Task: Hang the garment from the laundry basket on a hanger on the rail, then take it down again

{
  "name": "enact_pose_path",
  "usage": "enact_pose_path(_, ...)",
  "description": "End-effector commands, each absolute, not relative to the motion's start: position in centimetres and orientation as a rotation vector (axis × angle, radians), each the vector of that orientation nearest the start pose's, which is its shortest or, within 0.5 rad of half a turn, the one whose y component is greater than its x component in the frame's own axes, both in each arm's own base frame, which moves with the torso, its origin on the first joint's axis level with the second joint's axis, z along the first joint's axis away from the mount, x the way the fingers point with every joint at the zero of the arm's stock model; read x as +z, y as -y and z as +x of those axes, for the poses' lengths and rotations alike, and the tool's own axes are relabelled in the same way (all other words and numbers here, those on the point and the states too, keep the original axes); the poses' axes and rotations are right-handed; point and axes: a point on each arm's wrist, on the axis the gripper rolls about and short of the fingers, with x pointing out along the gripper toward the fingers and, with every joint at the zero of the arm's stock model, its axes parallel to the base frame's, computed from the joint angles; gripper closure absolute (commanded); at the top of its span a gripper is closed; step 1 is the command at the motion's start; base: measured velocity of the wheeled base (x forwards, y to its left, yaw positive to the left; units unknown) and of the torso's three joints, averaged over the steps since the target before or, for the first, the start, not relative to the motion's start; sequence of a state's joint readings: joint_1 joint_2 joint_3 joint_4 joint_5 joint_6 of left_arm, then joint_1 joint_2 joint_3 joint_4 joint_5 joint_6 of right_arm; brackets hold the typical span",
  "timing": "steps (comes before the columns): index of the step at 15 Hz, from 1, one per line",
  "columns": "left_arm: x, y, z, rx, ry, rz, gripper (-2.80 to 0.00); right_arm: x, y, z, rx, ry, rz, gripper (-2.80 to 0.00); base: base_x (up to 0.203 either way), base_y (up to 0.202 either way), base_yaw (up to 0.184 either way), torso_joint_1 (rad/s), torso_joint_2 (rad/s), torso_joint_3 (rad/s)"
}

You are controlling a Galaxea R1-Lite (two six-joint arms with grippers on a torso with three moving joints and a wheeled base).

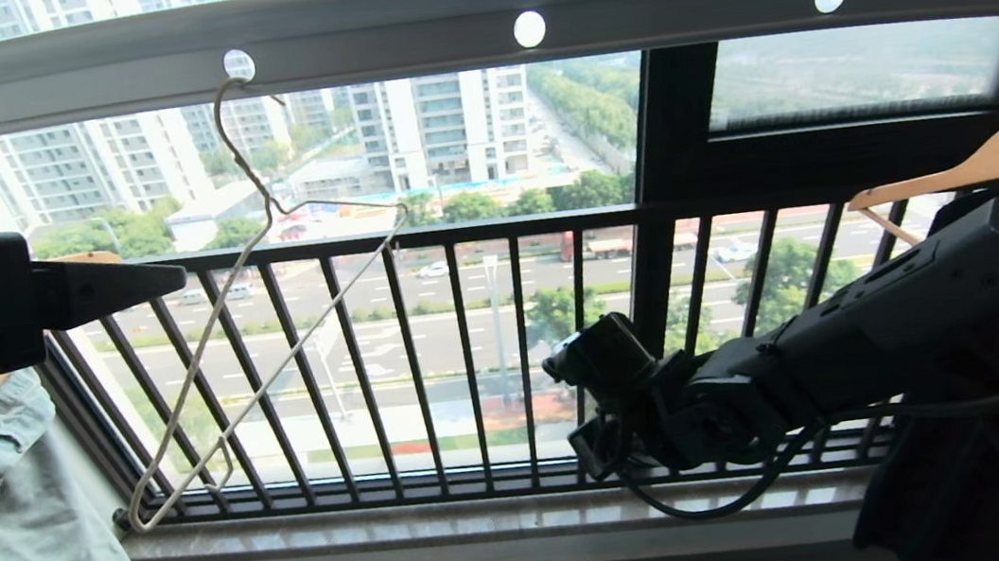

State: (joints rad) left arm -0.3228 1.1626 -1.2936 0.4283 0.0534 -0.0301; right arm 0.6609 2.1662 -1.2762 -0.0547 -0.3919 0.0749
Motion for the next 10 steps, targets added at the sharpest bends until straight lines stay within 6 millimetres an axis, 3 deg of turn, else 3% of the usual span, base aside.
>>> enact_pose_path(1,35.0,3.4,10.6,-0.266,-0.252,0.017,0.0,8.5,-24.2,32.5,0.223,-0.731,-0.351,0.0,0.0,0.0,0.0,0.0,0.0,0.0)
enact_pose_path(4,35.1,3.0,9.3,-0.267,-0.244,0.013,0.0,8.6,-24.2,32.5,0.223,-0.73,-0.35,0.0,0.0,0.0,0.0,0.0,0.0,0.0)
enact_pose_path(10,32.6,2.4,7.1,-0.328,-0.277,0.003,0.0,9.3,-24.0,32.2,0.223,-0.716,-0.342,0.0,0.0,0.0,0.0,0.0,0.0,0.0)
